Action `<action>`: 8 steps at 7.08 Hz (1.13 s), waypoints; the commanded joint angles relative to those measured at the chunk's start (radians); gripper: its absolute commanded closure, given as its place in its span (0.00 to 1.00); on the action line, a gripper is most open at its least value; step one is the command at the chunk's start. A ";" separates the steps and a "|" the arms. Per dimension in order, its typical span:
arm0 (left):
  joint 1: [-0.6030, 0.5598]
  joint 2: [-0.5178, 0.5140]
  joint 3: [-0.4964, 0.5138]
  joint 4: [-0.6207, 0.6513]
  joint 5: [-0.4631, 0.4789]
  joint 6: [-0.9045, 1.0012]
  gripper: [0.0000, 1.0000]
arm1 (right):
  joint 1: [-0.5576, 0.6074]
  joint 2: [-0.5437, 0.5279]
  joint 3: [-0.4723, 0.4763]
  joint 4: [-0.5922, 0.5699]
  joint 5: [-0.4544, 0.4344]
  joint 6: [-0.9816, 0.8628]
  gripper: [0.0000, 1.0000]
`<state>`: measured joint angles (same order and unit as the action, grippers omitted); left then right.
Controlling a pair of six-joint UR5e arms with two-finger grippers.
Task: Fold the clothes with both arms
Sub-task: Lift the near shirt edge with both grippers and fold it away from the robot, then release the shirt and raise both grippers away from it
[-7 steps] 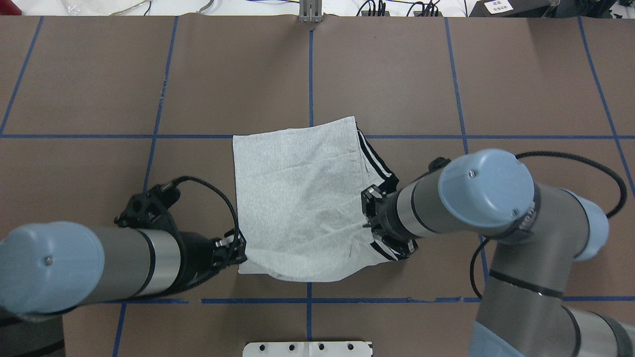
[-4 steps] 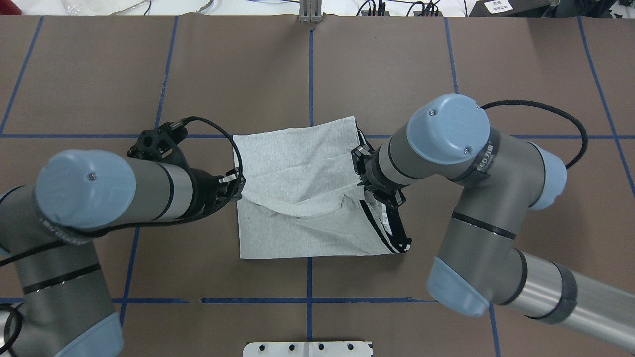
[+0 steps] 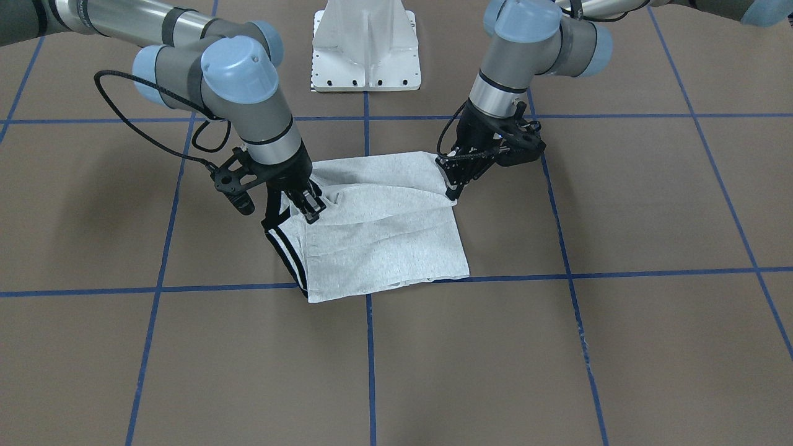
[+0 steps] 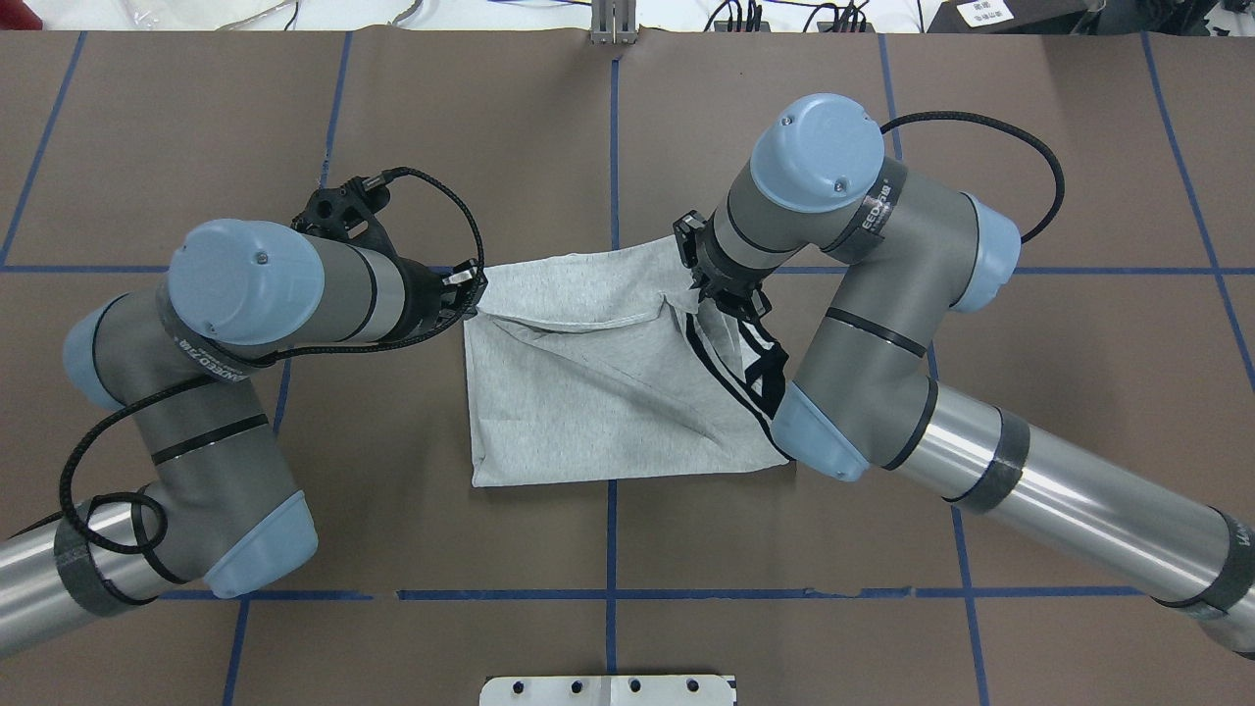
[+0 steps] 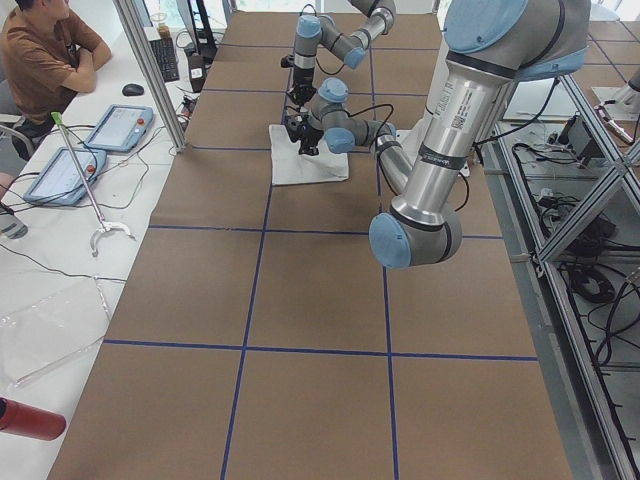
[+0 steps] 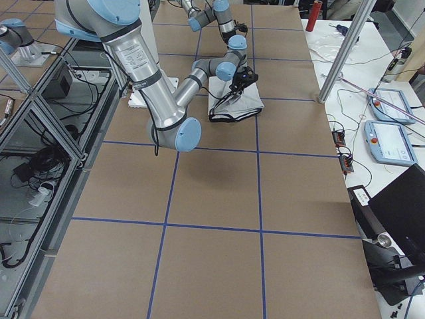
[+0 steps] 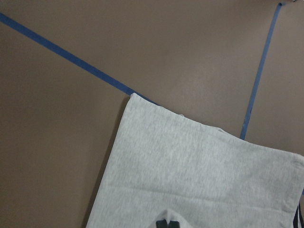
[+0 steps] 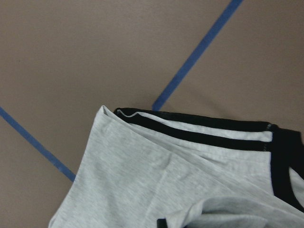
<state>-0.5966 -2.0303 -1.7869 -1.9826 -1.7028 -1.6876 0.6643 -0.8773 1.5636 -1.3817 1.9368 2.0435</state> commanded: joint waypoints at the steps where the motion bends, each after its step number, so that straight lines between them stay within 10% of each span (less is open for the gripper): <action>1: -0.078 -0.063 0.188 -0.113 0.005 0.099 0.54 | 0.059 0.128 -0.236 0.073 0.011 -0.147 0.00; 3: -0.147 -0.132 0.419 -0.297 0.008 0.166 0.40 | 0.165 0.170 -0.339 0.073 0.068 -0.355 0.00; 5: -0.204 -0.139 0.428 -0.320 -0.021 0.250 0.41 | 0.225 0.143 -0.341 0.072 0.106 -0.454 0.00; 8: -0.380 0.018 0.301 -0.305 -0.327 0.699 0.41 | 0.435 -0.143 -0.172 0.063 0.307 -0.908 0.00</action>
<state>-0.9036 -2.0992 -1.4174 -2.2919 -1.9145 -1.1809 1.0074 -0.8852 1.3026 -1.3128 2.1622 1.3418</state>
